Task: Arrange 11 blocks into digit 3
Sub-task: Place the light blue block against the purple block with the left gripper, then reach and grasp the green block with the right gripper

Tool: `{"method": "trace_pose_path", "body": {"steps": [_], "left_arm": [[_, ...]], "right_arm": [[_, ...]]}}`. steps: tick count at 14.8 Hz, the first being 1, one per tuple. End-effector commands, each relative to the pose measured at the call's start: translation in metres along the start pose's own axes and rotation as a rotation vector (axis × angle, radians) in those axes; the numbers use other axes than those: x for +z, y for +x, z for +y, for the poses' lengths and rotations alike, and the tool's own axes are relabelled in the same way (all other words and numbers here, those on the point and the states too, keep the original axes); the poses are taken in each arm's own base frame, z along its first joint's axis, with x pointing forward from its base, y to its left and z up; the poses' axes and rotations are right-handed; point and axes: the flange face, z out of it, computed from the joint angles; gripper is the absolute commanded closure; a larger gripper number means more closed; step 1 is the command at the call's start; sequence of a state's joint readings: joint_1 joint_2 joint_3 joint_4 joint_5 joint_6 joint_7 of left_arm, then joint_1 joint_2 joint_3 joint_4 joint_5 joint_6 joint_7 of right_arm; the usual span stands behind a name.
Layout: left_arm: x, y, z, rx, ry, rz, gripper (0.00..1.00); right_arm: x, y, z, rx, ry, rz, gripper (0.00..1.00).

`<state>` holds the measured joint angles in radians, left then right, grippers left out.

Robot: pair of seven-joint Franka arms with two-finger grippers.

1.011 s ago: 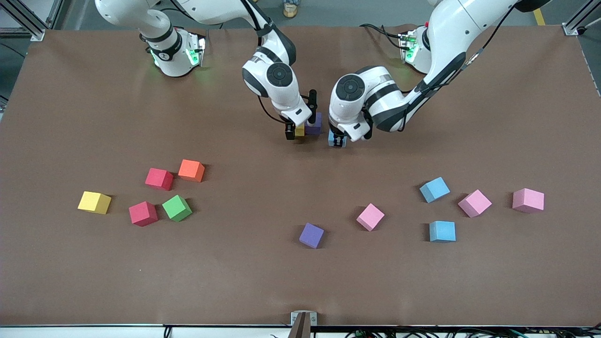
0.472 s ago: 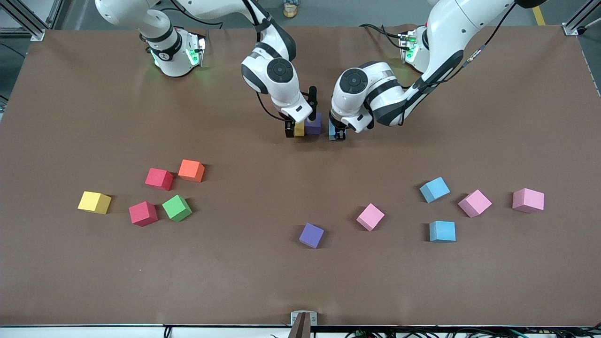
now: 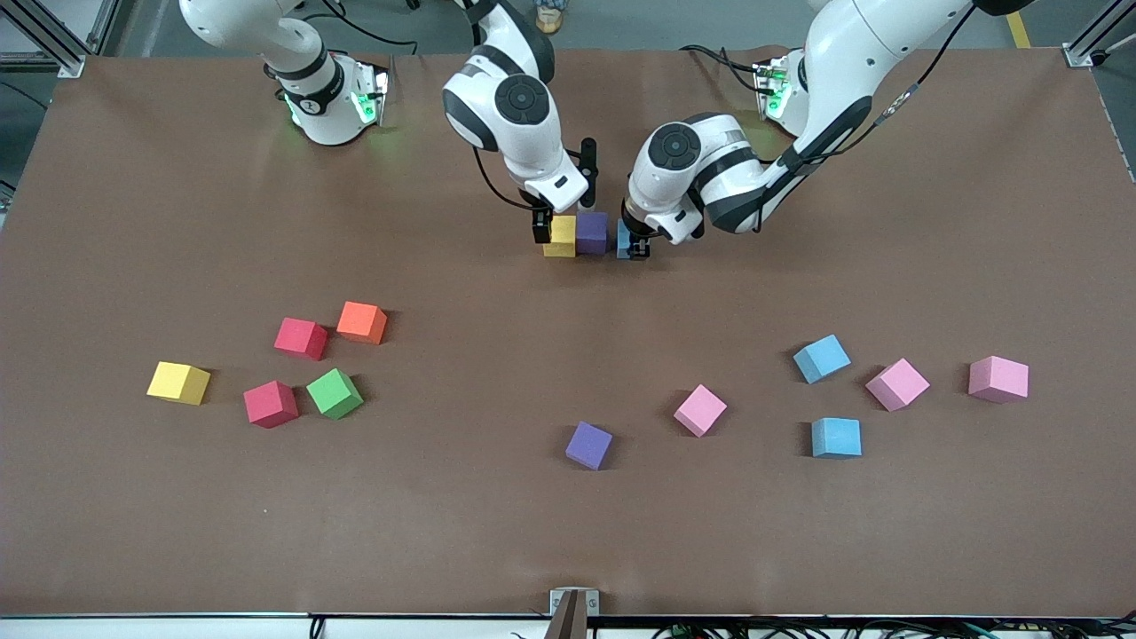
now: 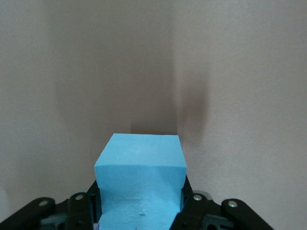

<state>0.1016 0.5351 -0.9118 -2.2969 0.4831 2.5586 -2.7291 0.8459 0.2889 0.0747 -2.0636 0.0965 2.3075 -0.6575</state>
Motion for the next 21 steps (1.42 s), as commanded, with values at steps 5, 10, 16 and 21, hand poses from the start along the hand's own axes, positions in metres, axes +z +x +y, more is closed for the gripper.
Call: {"method": "trace_pose_path", "body": {"steps": [5, 10, 16, 21], "left_arm": [[-0.003, -0.008, -0.01, -0.065, -0.028, -0.036, 0.94], [-0.004, -0.014, -0.01, -0.06, -0.027, -0.045, 0.93], [0.001, -0.019, -0.015, -0.052, -0.011, -0.047, 0.93], [0.001, -0.019, -0.014, -0.042, -0.016, -0.049, 0.93]], "right_arm": [[-0.095, -0.116, 0.158, 0.329, 0.073, -0.018, 0.0], [-0.106, -0.225, 0.268, 0.561, 0.03, 0.047, 0.0], [-0.048, -0.3, 0.344, 0.707, 0.029, 0.071, 0.0], [-0.014, -0.349, 0.367, 0.783, -0.029, 0.08, 0.0]]}}
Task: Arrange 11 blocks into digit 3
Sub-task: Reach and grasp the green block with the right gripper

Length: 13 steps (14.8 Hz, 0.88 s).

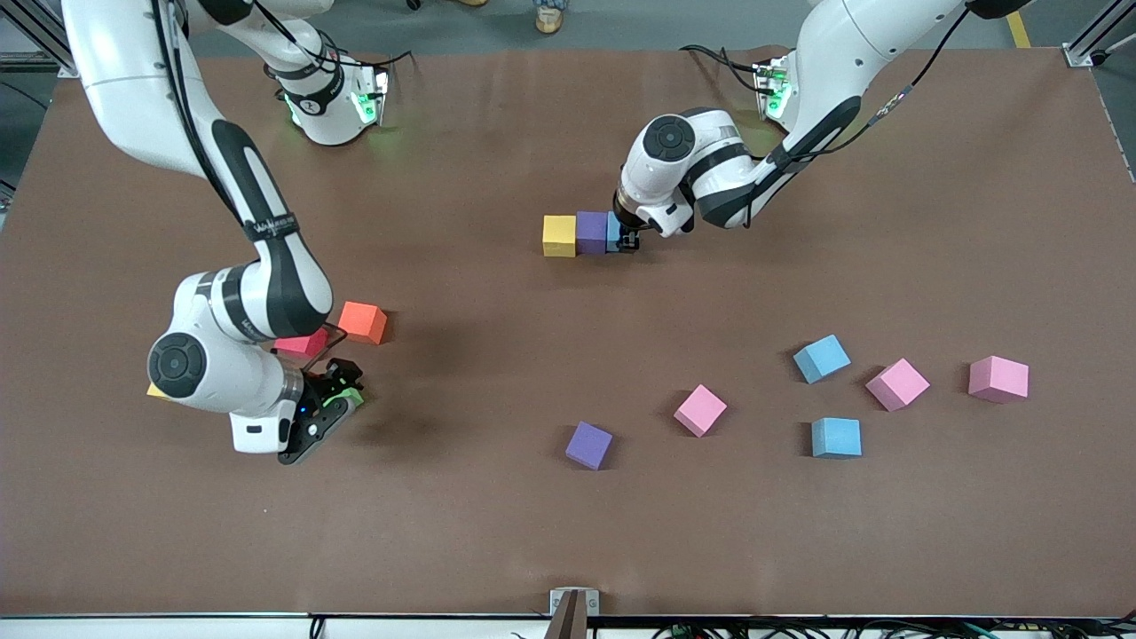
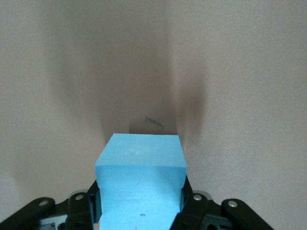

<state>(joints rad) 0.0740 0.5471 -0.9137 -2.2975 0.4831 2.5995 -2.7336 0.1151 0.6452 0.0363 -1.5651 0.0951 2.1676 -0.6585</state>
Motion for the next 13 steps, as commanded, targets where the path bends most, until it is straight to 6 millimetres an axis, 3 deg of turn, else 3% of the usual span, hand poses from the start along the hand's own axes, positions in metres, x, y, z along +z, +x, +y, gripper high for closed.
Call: {"method": "trace_pose_path", "body": {"steps": [1, 4, 13], "left_arm": [[0.0, -0.006, -0.003, -0.066, -0.015, -0.015, 0.93], [-0.001, -0.005, 0.0, -0.07, -0.018, -0.018, 0.92], [0.001, -0.001, 0.005, -0.08, -0.02, -0.013, 0.92]], "right_arm": [[0.002, -0.004, 0.016, 0.03, -0.02, -0.002, 0.0], [0.025, -0.016, 0.026, 0.049, -0.007, -0.041, 0.0], [0.06, -0.027, 0.005, 0.039, 0.036, -0.103, 0.0]]}}
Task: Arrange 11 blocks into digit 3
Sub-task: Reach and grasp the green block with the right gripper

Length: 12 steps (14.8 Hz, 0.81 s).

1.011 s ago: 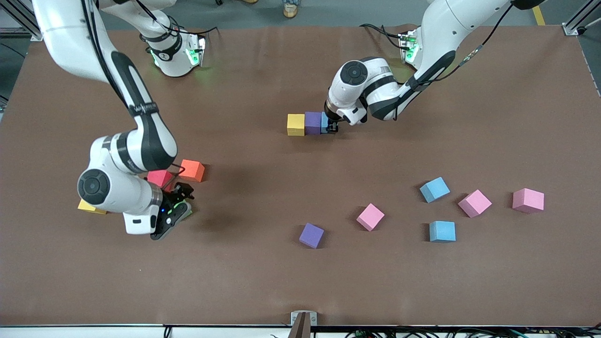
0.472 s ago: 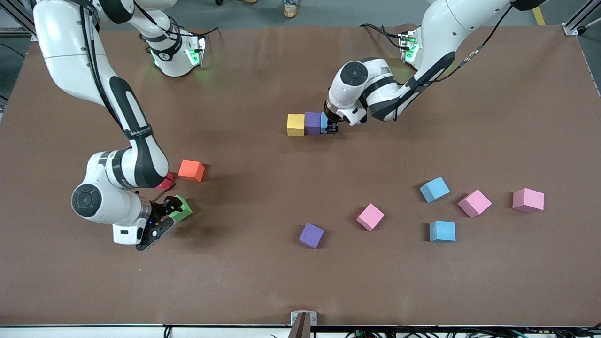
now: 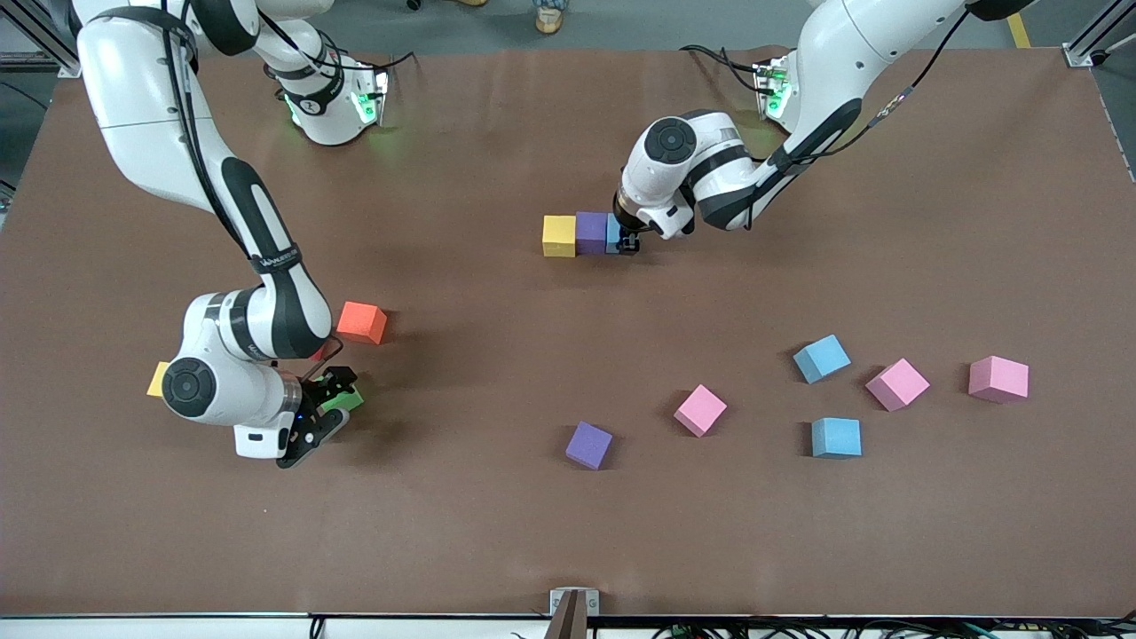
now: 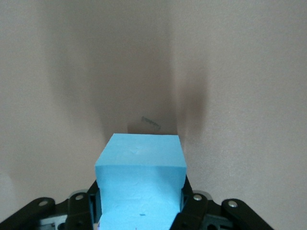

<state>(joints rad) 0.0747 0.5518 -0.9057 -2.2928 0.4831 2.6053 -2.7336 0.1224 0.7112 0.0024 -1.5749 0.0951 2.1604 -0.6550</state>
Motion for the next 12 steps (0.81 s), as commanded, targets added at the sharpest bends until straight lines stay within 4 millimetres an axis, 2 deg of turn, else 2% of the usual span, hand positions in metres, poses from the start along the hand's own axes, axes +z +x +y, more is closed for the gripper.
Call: {"method": "trace_pose_path", "body": {"steps": [1, 2, 6, 10, 12], "left_arm": [[0.0, -0.005, 0.0, -0.063, -0.023, -0.008, 0.92], [0.001, -0.005, -0.001, -0.056, -0.026, -0.006, 0.92], [0.003, -0.009, 0.0, -0.069, -0.027, -0.007, 0.91], [0.004, -0.015, -0.002, -0.072, -0.023, -0.013, 0.91], [0.006, -0.014, 0.0, -0.084, -0.022, -0.011, 0.9]], "right_arm": [[0.009, -0.01, -0.003, 0.011, 0.007, -0.027, 0.0], [0.004, -0.01, 0.001, 0.012, 0.003, -0.02, 0.0], [-0.037, -0.004, 0.015, 0.024, 0.017, -0.024, 0.0], [-0.033, -0.006, 0.011, 0.027, 0.032, -0.042, 0.0], [-0.018, -0.008, 0.001, 0.018, 0.042, -0.062, 0.0]]}}
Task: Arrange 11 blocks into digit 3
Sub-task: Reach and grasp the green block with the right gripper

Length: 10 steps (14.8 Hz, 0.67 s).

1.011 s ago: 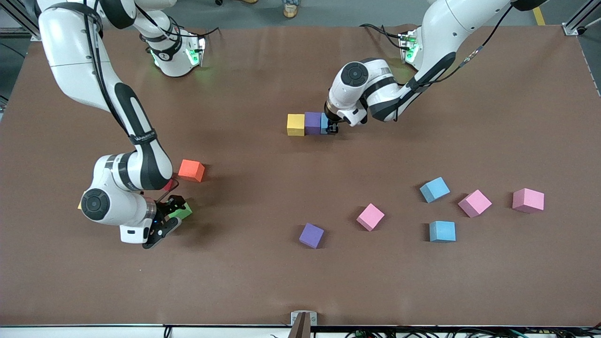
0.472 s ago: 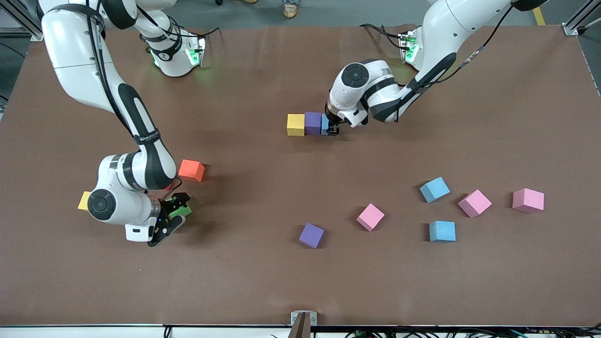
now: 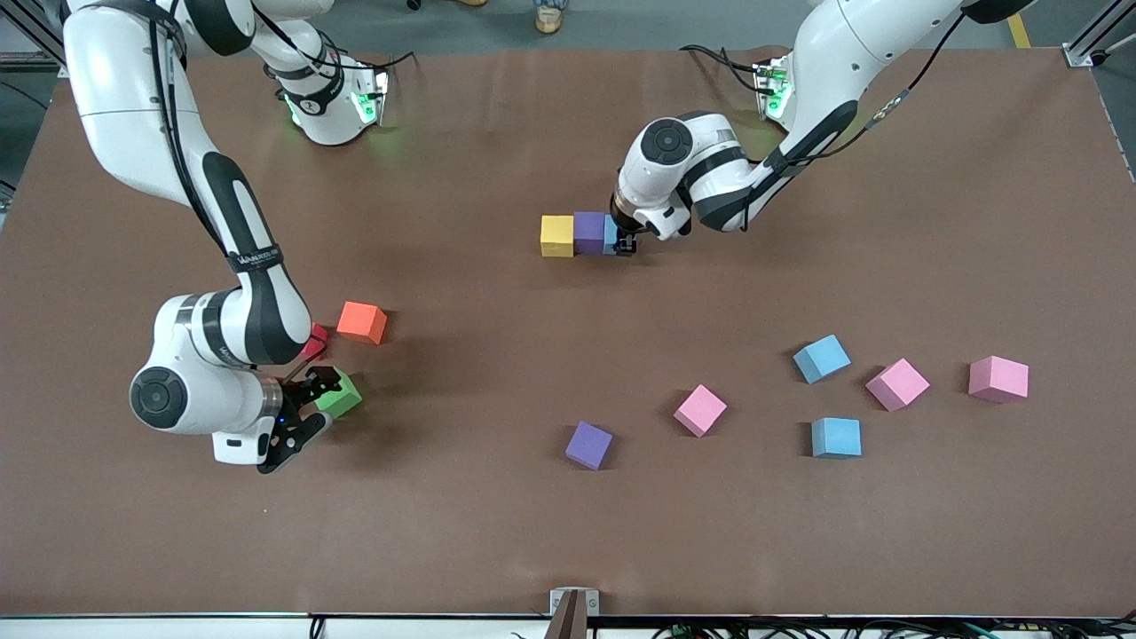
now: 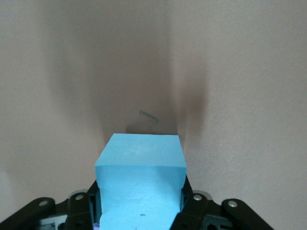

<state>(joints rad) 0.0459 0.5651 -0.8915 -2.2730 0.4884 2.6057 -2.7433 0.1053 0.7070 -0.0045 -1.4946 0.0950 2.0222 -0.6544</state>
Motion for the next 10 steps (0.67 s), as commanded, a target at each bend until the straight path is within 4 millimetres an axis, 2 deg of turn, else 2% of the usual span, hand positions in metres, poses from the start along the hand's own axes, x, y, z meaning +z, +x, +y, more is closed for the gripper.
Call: {"method": "trace_pose_path", "body": {"steps": [1, 2, 3, 4, 5, 6, 7, 8, 9, 10], "left_arm": [[0.004, -0.006, 0.0, -0.086, -0.021, -0.006, 0.89], [0.005, -0.006, -0.001, -0.085, -0.019, -0.003, 0.86], [0.006, -0.005, -0.001, -0.085, -0.018, -0.002, 0.79], [0.007, -0.002, 0.003, -0.094, -0.02, 0.001, 0.67], [0.007, -0.002, 0.003, -0.095, -0.021, 0.003, 0.5], [0.007, -0.005, -0.001, -0.086, -0.022, 0.007, 0.16], [0.006, -0.006, -0.001, -0.082, -0.026, 0.011, 0.0], [0.003, -0.004, 0.005, -0.092, -0.031, 0.014, 0.0], [0.002, -0.001, 0.008, -0.097, -0.032, 0.029, 0.0], [-0.002, 0.0, 0.007, -0.097, -0.042, 0.053, 0.0]], "right_arm": [[0.018, -0.004, -0.015, -0.002, 0.009, -0.026, 0.0], [0.026, -0.005, -0.018, -0.005, 0.008, -0.03, 0.0], [0.034, -0.007, -0.021, -0.006, 0.006, -0.029, 0.0], [0.039, -0.008, -0.022, -0.006, 0.002, -0.026, 0.0], [0.042, -0.008, -0.023, -0.007, 0.001, -0.025, 0.0], [0.043, -0.007, -0.025, -0.01, 0.0, -0.025, 0.0], [0.043, -0.007, -0.026, -0.012, -0.002, -0.023, 0.0], [0.042, -0.006, -0.024, -0.01, -0.01, -0.012, 0.02], [0.04, -0.005, -0.023, -0.013, -0.02, 0.0, 0.21], [0.04, -0.005, -0.021, -0.012, -0.024, 0.003, 0.44]]}}
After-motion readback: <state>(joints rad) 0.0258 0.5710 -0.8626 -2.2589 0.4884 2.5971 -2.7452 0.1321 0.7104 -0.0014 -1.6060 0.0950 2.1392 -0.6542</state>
